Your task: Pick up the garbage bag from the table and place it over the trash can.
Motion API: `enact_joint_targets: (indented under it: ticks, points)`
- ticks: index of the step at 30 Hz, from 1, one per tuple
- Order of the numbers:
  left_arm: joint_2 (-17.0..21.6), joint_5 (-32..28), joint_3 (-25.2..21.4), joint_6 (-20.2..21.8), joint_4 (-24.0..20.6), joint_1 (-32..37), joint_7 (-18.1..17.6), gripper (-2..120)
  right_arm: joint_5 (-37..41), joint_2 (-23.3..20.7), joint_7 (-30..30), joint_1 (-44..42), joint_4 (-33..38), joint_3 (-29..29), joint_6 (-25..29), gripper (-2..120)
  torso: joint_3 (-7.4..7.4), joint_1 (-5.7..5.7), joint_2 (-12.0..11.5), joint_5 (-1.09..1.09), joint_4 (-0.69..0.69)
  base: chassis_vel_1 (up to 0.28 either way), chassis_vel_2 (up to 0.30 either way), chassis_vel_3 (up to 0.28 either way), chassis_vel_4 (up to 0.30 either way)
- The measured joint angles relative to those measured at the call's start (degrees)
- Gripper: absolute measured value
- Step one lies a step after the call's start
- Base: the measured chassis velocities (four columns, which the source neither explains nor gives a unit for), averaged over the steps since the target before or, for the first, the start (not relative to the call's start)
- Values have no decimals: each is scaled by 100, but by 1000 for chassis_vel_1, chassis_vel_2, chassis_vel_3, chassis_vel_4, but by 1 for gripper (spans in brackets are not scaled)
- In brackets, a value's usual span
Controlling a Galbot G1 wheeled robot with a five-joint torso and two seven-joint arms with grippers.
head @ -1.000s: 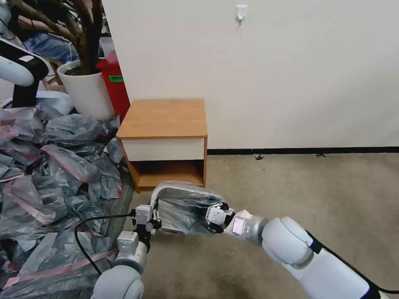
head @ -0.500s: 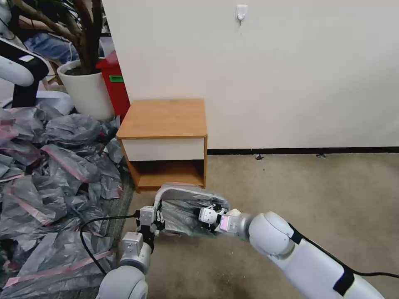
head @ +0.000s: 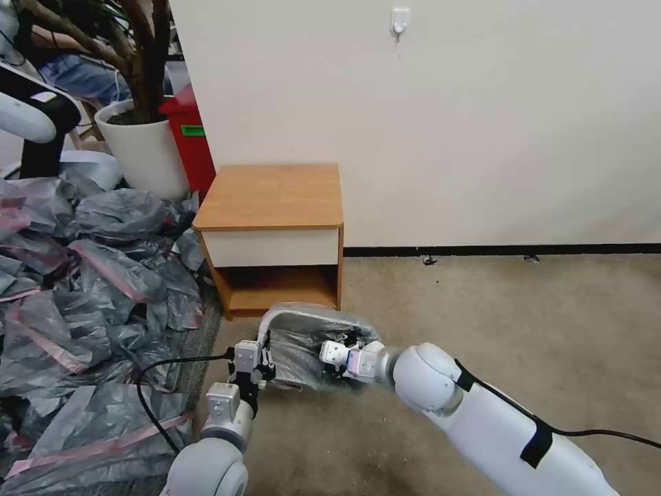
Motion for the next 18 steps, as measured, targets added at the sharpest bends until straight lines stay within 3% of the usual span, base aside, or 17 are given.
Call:
enact_joint_targets:
  ticks: [18]
  points:
    - [-40,-5,128,8,20,-33,-22,3,-444,248,-39,47,-612,15,-2,0,0,0,0,0,0,0,0,0,0]
